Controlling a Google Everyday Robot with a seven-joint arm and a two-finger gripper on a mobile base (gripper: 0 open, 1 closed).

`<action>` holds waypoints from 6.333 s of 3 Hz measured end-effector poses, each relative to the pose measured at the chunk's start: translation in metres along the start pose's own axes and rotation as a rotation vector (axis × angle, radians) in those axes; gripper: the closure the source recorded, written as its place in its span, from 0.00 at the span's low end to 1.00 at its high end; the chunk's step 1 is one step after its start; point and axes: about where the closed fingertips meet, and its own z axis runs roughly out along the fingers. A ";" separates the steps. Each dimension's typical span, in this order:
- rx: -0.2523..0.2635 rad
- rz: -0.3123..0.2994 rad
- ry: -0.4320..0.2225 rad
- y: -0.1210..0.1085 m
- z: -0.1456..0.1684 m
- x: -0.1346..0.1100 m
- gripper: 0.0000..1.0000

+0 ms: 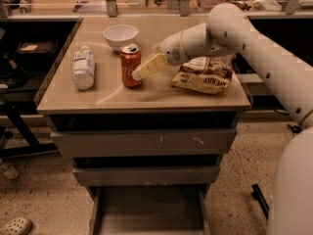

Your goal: Place coke can into bottom drawer

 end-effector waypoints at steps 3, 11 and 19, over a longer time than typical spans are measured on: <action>-0.041 0.013 -0.051 0.019 0.016 -0.019 0.18; 0.257 0.079 -0.004 0.159 -0.107 -0.012 1.00; 0.362 0.385 -0.018 0.233 -0.013 0.212 1.00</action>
Offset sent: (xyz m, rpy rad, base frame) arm -0.0270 0.0279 0.0131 0.1078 0.0287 0.0061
